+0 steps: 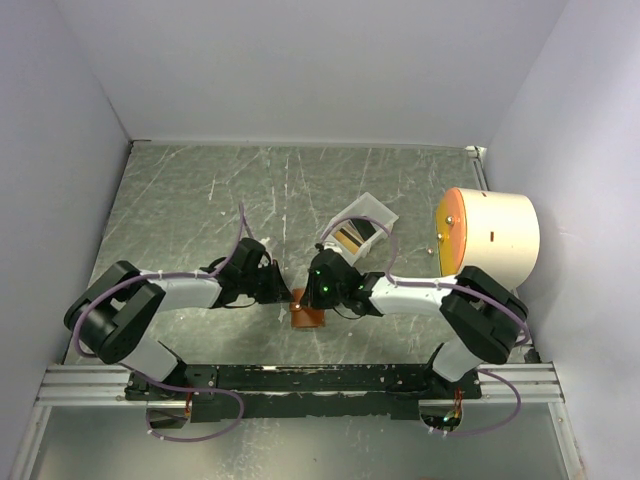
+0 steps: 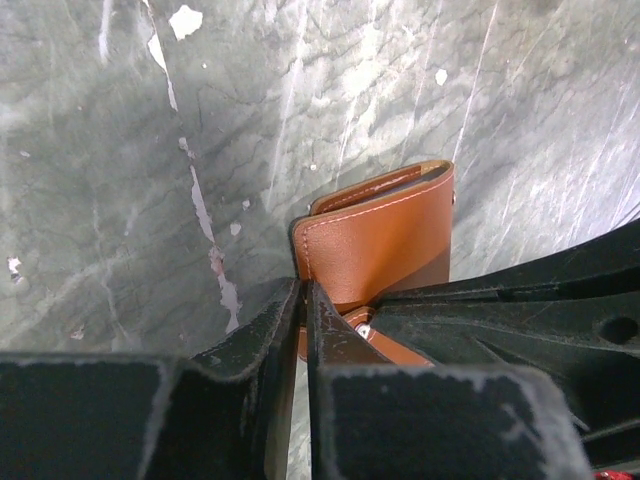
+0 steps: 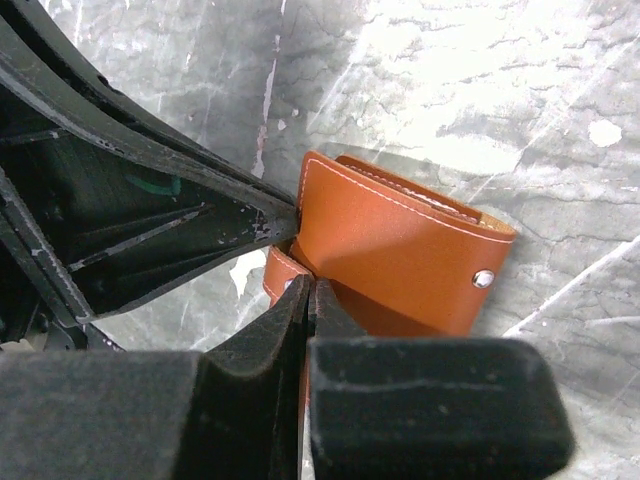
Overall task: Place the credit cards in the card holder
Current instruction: Close the card holder at the center of the board.
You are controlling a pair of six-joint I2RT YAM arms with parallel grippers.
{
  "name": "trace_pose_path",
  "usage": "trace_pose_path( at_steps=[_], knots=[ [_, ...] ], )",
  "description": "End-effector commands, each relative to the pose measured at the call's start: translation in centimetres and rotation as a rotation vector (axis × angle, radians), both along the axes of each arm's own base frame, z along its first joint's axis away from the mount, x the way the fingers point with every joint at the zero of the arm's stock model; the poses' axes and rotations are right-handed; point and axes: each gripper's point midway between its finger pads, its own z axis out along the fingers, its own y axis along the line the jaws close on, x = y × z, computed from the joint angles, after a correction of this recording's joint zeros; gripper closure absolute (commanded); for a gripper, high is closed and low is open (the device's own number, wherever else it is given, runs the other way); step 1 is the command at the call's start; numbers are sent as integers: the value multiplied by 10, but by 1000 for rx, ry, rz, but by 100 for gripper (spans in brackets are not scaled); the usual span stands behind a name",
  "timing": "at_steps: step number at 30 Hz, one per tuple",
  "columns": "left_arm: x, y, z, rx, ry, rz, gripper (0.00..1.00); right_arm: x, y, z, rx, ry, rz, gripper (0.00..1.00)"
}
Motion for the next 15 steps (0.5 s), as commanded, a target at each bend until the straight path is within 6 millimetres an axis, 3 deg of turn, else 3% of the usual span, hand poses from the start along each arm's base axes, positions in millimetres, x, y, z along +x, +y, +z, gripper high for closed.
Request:
trace_pose_path(
  at_steps=[1, 15],
  knots=[
    [-4, 7, 3, 24, 9, 5, 80, -2, -7, -1, -17, -12, -8, 100],
    [1, 6, 18, 24, -40, -11, 76, 1, -7, 11, 4, -44, -15, 100]
  ],
)
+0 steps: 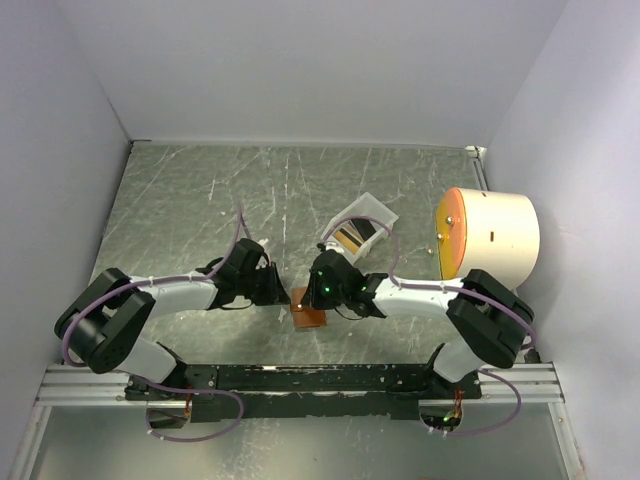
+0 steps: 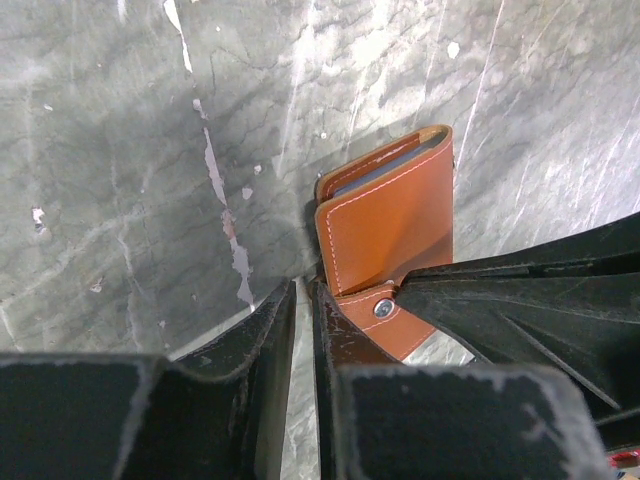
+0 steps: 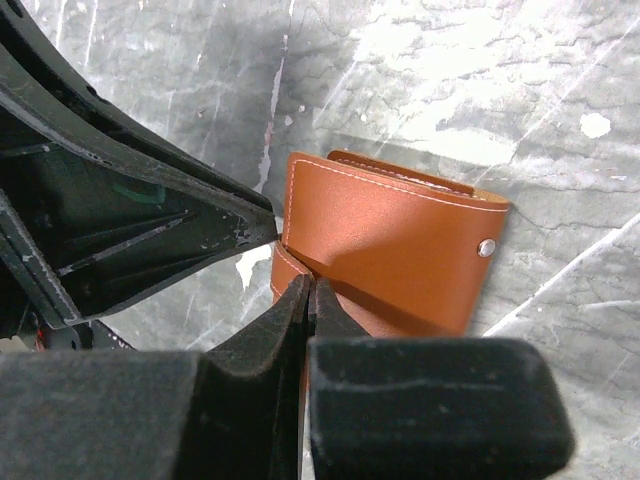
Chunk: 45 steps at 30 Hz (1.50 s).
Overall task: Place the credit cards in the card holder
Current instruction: Close the card holder at the center of the board.
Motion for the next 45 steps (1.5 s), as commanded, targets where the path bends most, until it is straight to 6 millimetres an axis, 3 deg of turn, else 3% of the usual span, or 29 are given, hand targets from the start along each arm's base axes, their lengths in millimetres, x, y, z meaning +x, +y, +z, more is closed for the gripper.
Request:
trace_pose_path(
  at_steps=[1, 13, 17, 24, 33, 40, 45],
  knots=[
    [8, -4, 13, -18, -42, -9, 76, 2, -4, 6, -6, -31, -11, 100],
    [18, -29, 41, -132, -120, -86, 72, 3, -11, 5, -25, -45, -25, 100],
    [22, -29, 36, -108, -121, -88, 73, 3, -12, 6, -24, -46, -26, 100],
    [23, -22, 12, -30, -79, -82, 75, 3, -16, 2, -43, -50, -33, 100],
    [22, -16, 3, 9, -68, -67, 76, 4, -22, 1, -59, -59, -45, 100],
    [22, -18, 7, -12, -65, -64, 76, 2, -22, -5, -60, -46, -41, 100],
    [23, -20, 24, -38, -88, -57, 73, 2, -22, -6, -62, -44, -41, 100]
  ],
)
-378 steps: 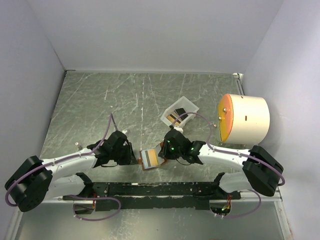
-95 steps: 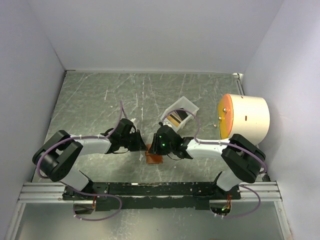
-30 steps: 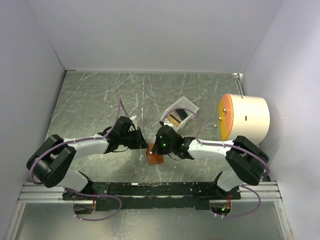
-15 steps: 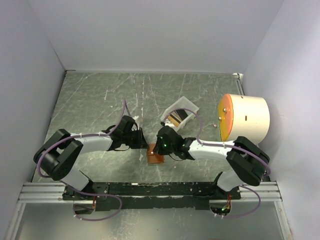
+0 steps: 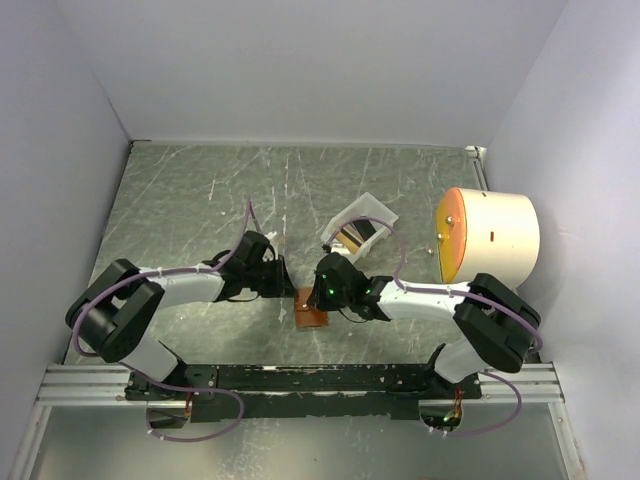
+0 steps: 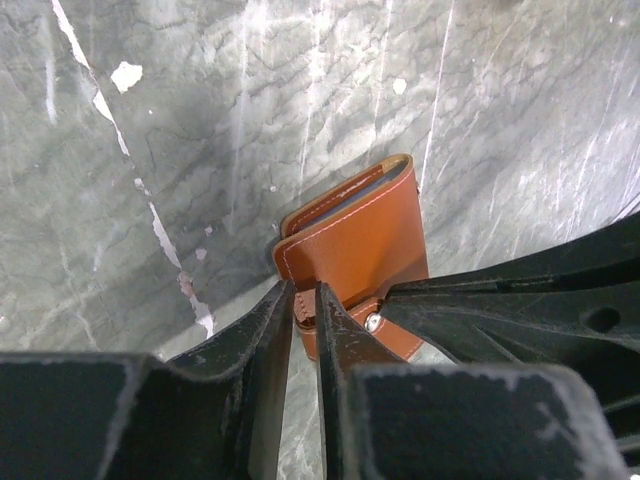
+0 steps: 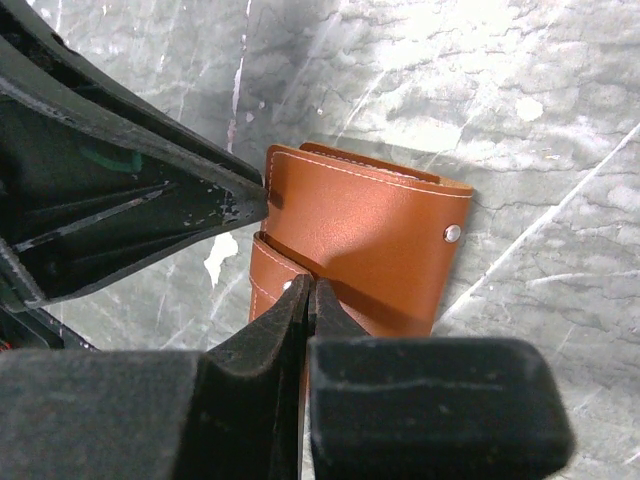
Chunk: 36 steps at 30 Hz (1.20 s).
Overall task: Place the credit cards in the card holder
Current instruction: Close the card holder at the center of the board.
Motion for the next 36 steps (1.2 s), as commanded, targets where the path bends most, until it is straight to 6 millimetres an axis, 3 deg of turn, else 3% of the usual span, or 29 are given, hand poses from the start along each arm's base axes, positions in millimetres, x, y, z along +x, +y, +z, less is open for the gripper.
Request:
trace_pose_path(
  at_steps=[1, 9, 17, 36],
  knots=[
    [6, -4, 23, -31, -47, 5, 73, 1, -6, -5, -24, -13, -11, 100],
    [-13, -12, 45, -99, -68, -54, 84, 0, -5, -6, -21, -7, -6, 100],
    [-38, -25, 38, -163, -16, -108, 93, 1, -5, -8, -23, -6, -11, 100],
    [-29, -32, 16, -100, -11, -107, 93, 0, -3, -11, -25, 2, -4, 100]
  ],
)
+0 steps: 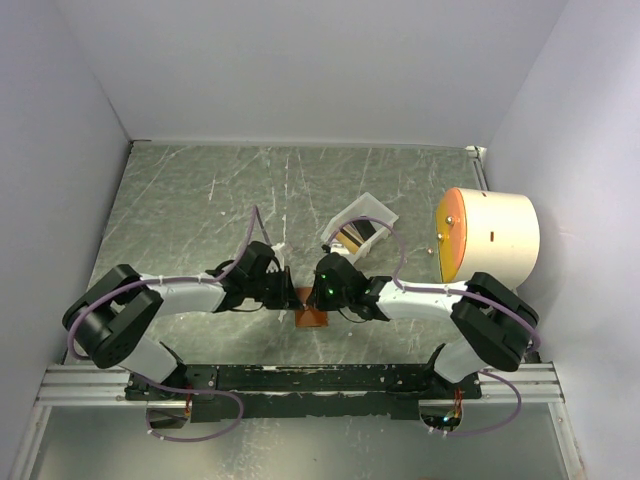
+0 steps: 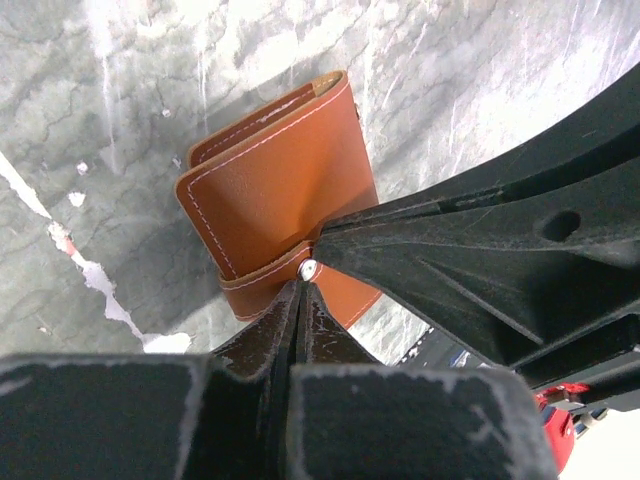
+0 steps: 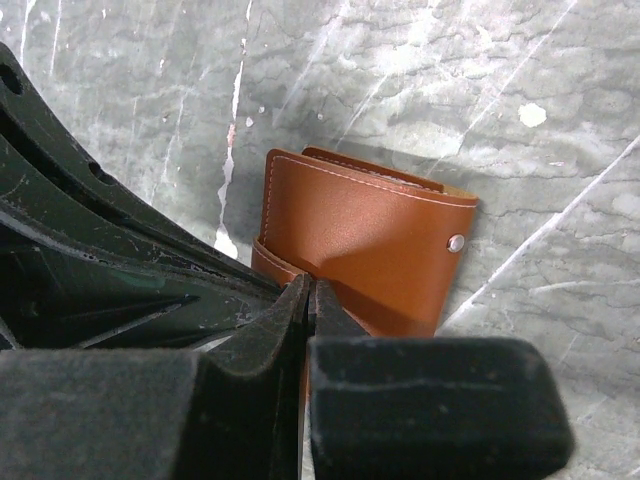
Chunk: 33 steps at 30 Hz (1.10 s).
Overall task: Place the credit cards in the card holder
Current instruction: Close the card holder at the center of the board.
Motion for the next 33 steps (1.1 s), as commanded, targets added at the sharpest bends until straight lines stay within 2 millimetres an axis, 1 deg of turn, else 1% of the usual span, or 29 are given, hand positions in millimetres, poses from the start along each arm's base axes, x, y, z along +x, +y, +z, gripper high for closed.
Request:
trace_pose_path(
  at_steps=[1, 9, 14, 21, 25, 33],
  knots=[
    [12, -13, 10, -29, -46, -7, 93, -1, -5, -9, -30, 4, -4, 100],
    [18, -12, 15, -21, -56, 26, 93, -2, -7, -12, -36, 6, -4, 100],
    [20, -12, 14, -7, -50, 28, 93, -2, -6, -12, -34, 7, 1, 100],
    [22, -13, 28, -31, -70, 43, 93, -2, -6, -11, -33, 4, -1, 100],
    [22, -12, 25, -20, -66, 43, 93, -2, -7, -12, -37, 5, -2, 100],
    [15, -11, 13, -10, -31, 22, 93, -1, -6, -10, -35, 3, 2, 100]
  ],
)
